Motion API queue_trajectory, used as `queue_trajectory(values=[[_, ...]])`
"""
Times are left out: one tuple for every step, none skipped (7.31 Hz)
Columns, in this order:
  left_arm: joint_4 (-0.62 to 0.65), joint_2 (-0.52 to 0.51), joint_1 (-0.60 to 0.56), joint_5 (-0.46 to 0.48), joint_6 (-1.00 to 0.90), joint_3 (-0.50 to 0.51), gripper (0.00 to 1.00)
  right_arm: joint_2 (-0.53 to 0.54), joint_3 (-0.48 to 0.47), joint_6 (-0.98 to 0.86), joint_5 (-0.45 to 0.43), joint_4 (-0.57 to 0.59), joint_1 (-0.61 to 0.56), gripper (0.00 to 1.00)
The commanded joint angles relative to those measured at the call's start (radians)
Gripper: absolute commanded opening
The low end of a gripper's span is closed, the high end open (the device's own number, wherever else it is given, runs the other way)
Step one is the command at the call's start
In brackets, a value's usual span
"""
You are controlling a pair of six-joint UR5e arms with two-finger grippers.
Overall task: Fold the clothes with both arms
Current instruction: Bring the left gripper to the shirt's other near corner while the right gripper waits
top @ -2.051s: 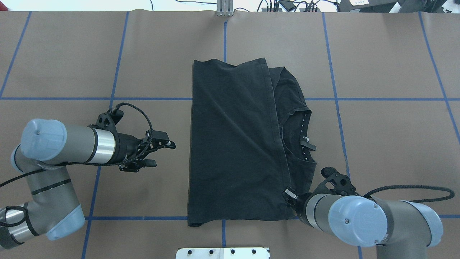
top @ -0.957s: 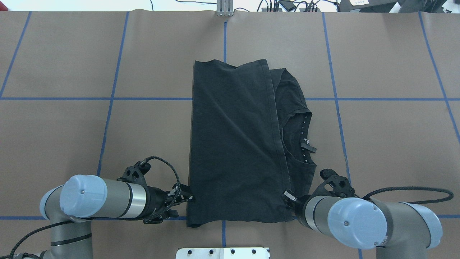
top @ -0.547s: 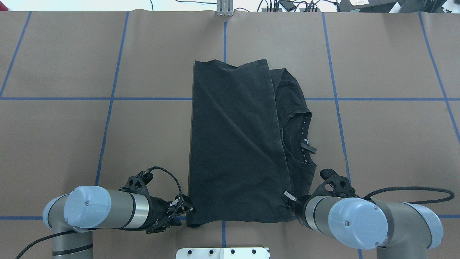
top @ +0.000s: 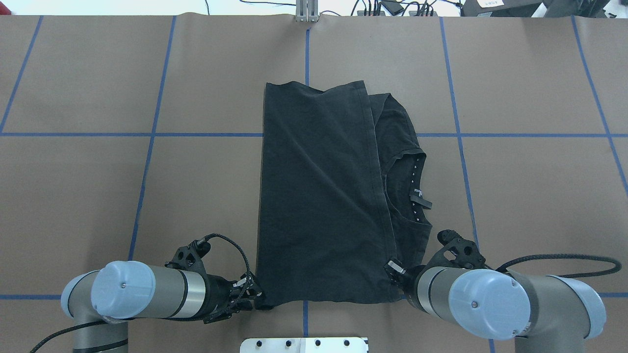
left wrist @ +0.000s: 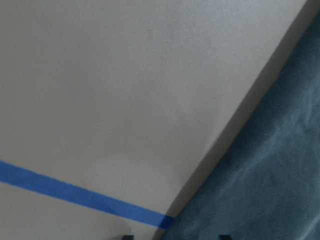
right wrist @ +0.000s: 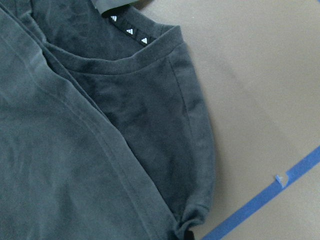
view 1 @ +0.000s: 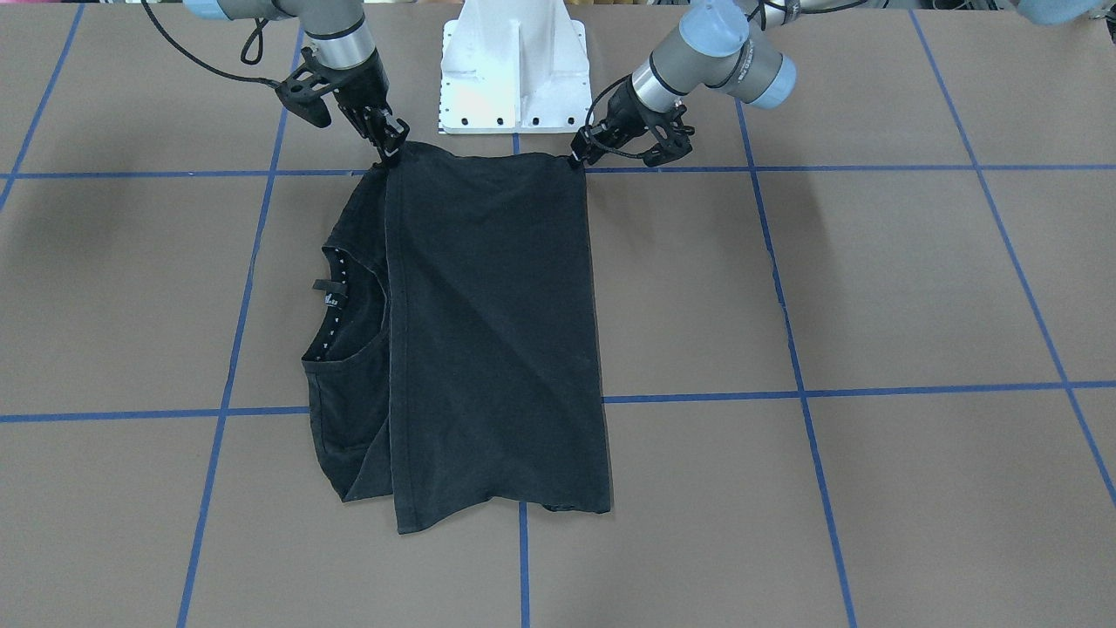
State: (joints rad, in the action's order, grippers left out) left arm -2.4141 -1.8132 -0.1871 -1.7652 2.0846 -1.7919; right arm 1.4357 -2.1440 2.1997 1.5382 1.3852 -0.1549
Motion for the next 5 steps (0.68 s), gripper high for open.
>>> queue_trajectory(values=[[0.009,-0.003,0.001,0.01,0.0,0.0,0.17,0.009,-0.019,0.002,0.017,0.002,-0.002,0.0],[0.009,-0.003,0.001,0.01,0.0,-0.001,0.02,0.009,-0.019,0.0,0.019,0.002,0.0,0.0],[0.009,-0.003,0.0,0.01,0.0,-0.013,0.0,0.011,-0.019,0.0,0.019,0.002,-0.002,0.0],[0.009,0.002,-0.002,0.007,0.0,-0.032,0.0,0.009,-0.019,0.0,0.019,0.002,-0.002,0.0],[0.01,0.011,-0.009,0.003,0.0,-0.081,0.0,0.011,-0.02,0.0,0.019,0.002,-0.003,0.0]])
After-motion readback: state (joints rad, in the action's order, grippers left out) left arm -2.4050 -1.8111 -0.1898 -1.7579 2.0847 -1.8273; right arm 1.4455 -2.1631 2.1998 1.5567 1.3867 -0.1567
